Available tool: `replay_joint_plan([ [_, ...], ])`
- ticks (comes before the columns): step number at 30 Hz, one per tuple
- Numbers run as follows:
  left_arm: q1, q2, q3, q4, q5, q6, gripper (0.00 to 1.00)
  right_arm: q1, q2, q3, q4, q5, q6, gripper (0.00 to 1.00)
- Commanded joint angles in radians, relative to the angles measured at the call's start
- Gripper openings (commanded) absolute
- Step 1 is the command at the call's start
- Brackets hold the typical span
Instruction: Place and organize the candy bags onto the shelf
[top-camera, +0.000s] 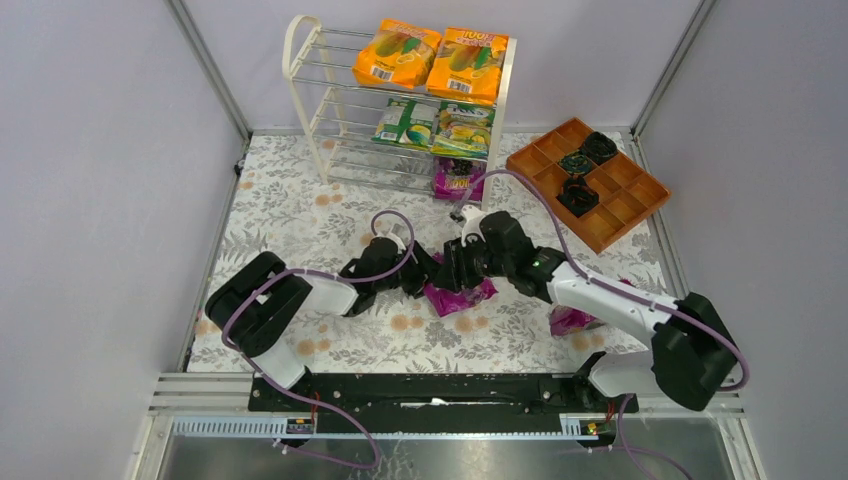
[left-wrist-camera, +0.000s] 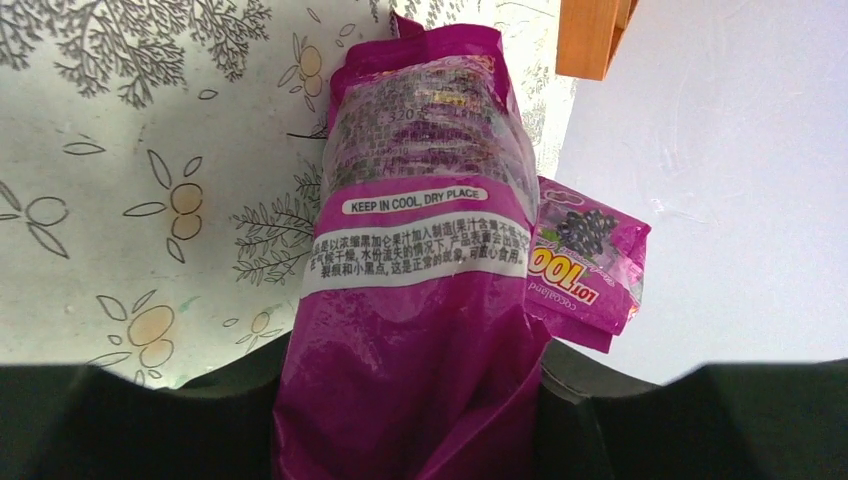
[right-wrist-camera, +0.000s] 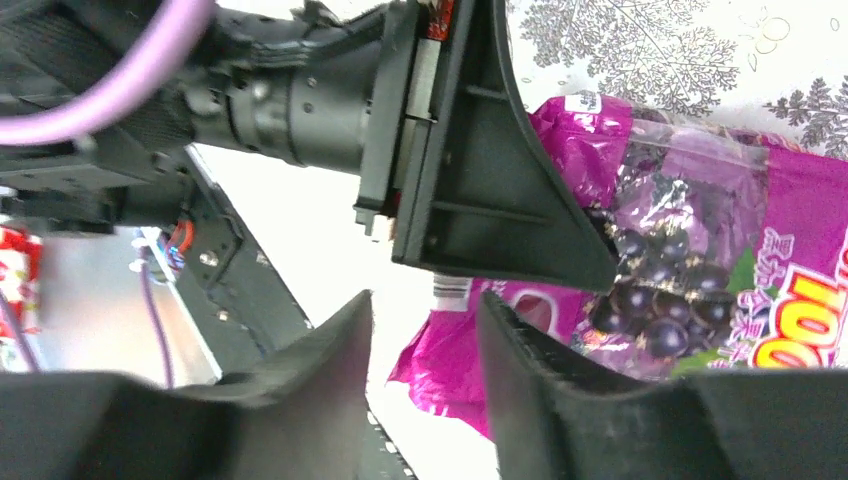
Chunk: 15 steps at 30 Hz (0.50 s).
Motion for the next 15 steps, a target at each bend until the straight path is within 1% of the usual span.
replay_joint_plan([
  [1, 0.022, -0.058, -0.012, 0.084, -0.026, 0.023, 0.5, 0.009, -0.091, 0.013, 0.004, 0.028, 0.005, 0.6],
  [6, 0.11, -0.096, -0.052, 0.139, 0.056, -0.004, 0.43, 0.008, -0.178, 0.023, -0.099, 0.145, 0.006, 0.98],
  [7, 0.133, -0.11, -0.058, 0.151, 0.074, -0.007, 0.42, 0.009, -0.207, 0.031, -0.122, 0.184, 0.003, 1.0],
  [11, 0.241, -0.195, -0.069, 0.157, 0.127, 0.021, 0.4, 0.007, -0.283, 0.065, -0.227, 0.315, -0.018, 1.0],
  [15, 0.345, -0.28, -0.077, 0.162, 0.147, 0.049, 0.4, 0.005, -0.358, 0.076, -0.311, 0.46, -0.024, 1.0],
])
